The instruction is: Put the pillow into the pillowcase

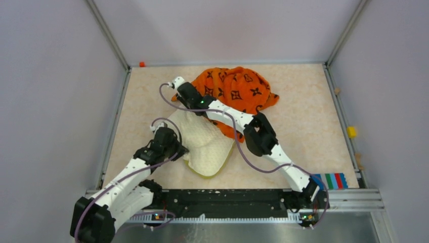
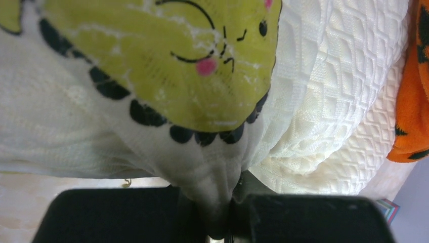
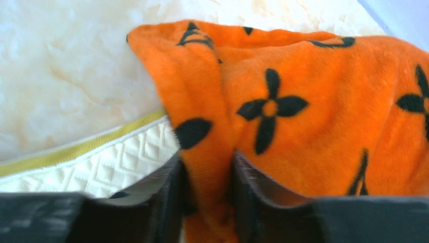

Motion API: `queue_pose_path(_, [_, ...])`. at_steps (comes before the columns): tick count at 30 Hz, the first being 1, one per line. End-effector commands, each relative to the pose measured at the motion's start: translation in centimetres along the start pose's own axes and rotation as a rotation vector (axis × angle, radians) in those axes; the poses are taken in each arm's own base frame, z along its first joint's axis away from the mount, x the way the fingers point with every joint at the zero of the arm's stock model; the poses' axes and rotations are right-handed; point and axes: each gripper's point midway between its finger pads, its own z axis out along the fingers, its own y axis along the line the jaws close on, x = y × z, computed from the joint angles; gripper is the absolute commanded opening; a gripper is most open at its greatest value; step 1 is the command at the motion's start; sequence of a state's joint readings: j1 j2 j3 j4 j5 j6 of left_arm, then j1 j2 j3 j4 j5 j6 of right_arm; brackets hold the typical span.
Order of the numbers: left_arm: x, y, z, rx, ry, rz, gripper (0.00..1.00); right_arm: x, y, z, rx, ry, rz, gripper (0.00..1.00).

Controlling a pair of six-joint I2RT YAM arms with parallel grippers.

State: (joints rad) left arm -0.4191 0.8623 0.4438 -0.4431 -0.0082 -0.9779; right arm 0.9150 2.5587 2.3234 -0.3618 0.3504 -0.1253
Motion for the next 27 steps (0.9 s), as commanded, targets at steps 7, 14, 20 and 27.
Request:
queue_pose_path(7, [1.2, 0.3, 0.9, 0.027, 0.038, -0.003, 0.0, -12.7, 0.1, -11.0, -0.169, -0.183, 0.247, 0.0])
queue_pose_path(14, [-5.1, -3.8, 0.0, 0.062, -0.143, 0.021, 0.0, -8.3, 9.0, -21.1, -0.449, -0.17, 0.281, 0.0])
queue_pose_path(20, [-7.6, -5.8, -0.3, 0.087, -0.168, 0.012, 0.0, 2.4, 7.8, -18.8, -0.45, 0.048, 0.313, 0.0])
queue_pose_path(27, [-6.7, -3.8, 1.0, 0.009, -0.139, 0.04, 0.0, 1.1, -1.4, -23.7, -0.247, -0.036, 0.476, 0.66])
